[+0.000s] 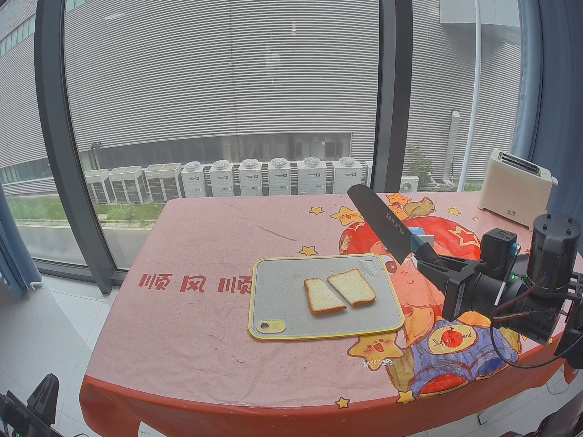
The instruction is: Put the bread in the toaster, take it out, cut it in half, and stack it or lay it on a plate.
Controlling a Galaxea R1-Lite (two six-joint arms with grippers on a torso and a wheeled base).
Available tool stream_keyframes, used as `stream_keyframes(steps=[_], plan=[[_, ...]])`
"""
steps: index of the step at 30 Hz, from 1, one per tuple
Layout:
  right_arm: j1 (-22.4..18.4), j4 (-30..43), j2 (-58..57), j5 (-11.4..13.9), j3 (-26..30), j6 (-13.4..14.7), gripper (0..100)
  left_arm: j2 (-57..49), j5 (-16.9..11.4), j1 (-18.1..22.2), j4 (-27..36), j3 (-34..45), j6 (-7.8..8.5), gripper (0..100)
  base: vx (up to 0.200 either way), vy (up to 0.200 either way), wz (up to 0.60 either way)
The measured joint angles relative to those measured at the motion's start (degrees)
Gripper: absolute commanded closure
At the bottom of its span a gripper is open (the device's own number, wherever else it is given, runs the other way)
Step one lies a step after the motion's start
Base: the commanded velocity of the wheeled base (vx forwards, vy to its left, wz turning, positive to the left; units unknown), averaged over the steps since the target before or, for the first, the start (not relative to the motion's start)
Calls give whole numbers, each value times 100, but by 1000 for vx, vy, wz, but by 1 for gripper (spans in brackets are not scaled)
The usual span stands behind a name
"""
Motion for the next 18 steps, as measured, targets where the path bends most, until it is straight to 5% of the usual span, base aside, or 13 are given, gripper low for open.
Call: stream_keyframes(steps=[9, 14, 18], plan=[[-4, 0, -2, 1, -4, 0, 100, -138, -27, 622, 0, 0, 44, 100, 0, 0, 0], [-9, 0, -9, 4, 29, -18, 100, -223, -249, 606, 13, 0, 223, 100, 0, 0, 0], [-9, -2, -13, 12, 44, -85, 100, -254, -229, 575, 30, 0, 195, 100, 0, 0, 0]])
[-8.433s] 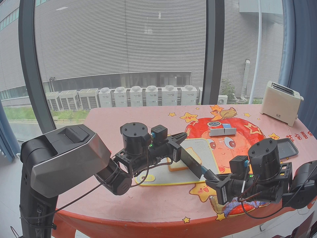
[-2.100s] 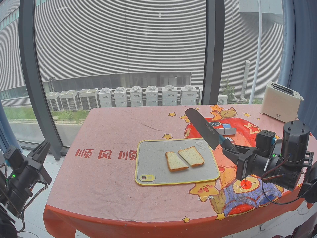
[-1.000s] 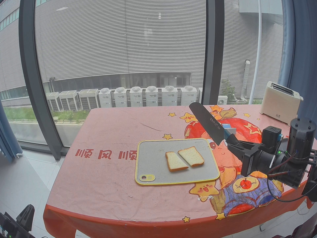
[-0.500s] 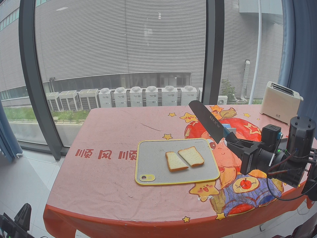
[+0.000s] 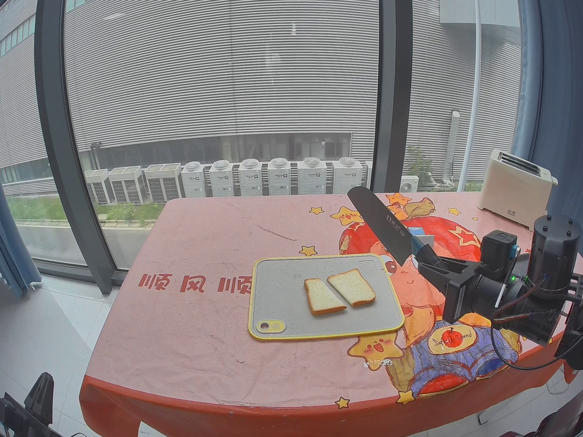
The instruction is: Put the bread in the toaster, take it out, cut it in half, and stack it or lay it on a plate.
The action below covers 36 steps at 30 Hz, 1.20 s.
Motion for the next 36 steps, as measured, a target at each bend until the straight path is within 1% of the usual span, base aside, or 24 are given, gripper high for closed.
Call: stream_keyframes(steps=[12, 17, 23, 27, 29, 33, 36], plan=[[-45, -4, 82, -12, -17, 26, 100, -15, 4, -11, 5, 0, -5, 100, 0, 0, 0], [-113, -4, 182, -154, -20, 28, 100, -15, 4, -11, 5, 0, -5, 100, 0, 0, 0], [-140, -4, 269, -165, -4, 44, 100, -15, 4, -11, 5, 0, -9, 100, 0, 0, 0], [-152, -6, 294, -226, -26, 61, 100, -15, 4, -11, 5, 0, -9, 100, 0, 0, 0], [-157, -6, 300, -277, -26, 63, 100, -15, 6, -11, 5, 0, -11, 100, 0, 0, 0], [-162, -6, 330, -560, -41, 90, 100, -12, 6, -11, 5, 0, -9, 100, 0, 0, 0], [-160, -6, 374, -685, -87, 222, 100, -12, 4, -11, 5, 0, -9, 100, 0, 0, 0]])
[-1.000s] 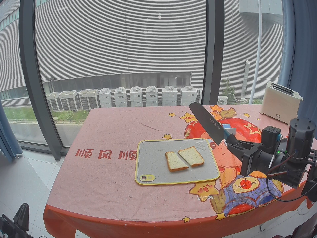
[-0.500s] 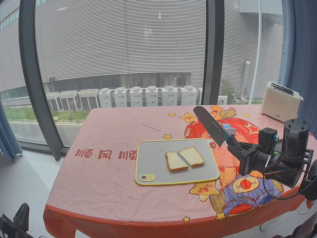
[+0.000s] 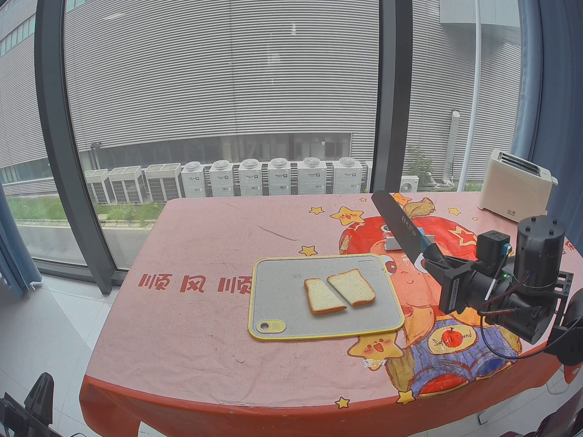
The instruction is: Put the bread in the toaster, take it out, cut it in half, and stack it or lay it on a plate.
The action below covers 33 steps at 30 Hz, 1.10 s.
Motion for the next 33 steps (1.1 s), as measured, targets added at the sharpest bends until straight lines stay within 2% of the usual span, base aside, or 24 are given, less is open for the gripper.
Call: stream_keyframes(steps=[5, 11, 21, 25, 33], plan=[[5, 0, 100, -288, -137, 343, 100, 0, 0, 0, 0, 0, 0, 100, 0, 0, 0], [-52, 0, 284, -354, -269, 408, 100, 1, 0, 0, 0, 0, 0, 100, 0, 0, 0], [-425, 6, 513, -263, -302, 404, 100, 6, 0, 0, 0, 0, 0, 100, 0, 0, 0], [-500, 11, 529, -123, -280, 402, 100, 9, 0, 0, 0, 0, 0, 100, 0, 0, 0], [-784, 16, 516, -27, -297, 362, 100, 11, 0, -5, 0, 0, 0, 100, 0, 0, 0]])
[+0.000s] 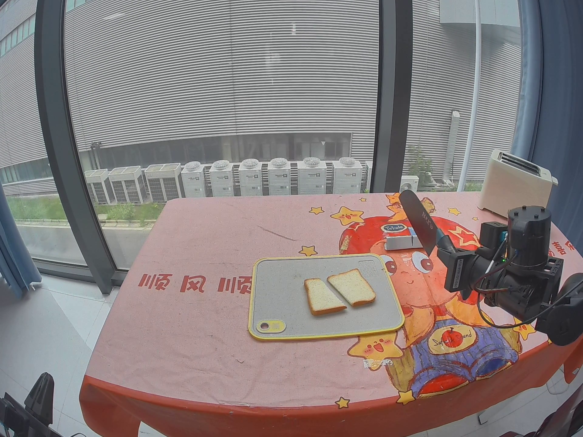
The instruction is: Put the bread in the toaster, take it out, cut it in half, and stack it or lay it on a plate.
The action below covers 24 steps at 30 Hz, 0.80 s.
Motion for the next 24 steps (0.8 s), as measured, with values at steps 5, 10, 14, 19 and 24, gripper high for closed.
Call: stream_keyframes(steps=[5, 10, 14, 19, 24], plan=[[-2, 135, -232, 46, -55, -35, 100, 0, 0, 5, 0, 0, 0, 100, 0, 0, 0], [9, 193, -444, 65, -57, -2, 100, 0, 2, 5, 0, 0, 1, 100, 0, 0, 0], [20, 197, -623, 87, 80, 7, 100, 1, 0, 5, 0, 0, 1, 100, 0, 0, 0], [59, 179, -777, 152, 317, 35, 100, 1, 0, 5, 0, 0, 1, 100, 0, 0, 0], [-2, 143, -827, 475, 601, 174, 100, 4, 0, 5, 0, 0, 0, 100, 0, 0, 0]])
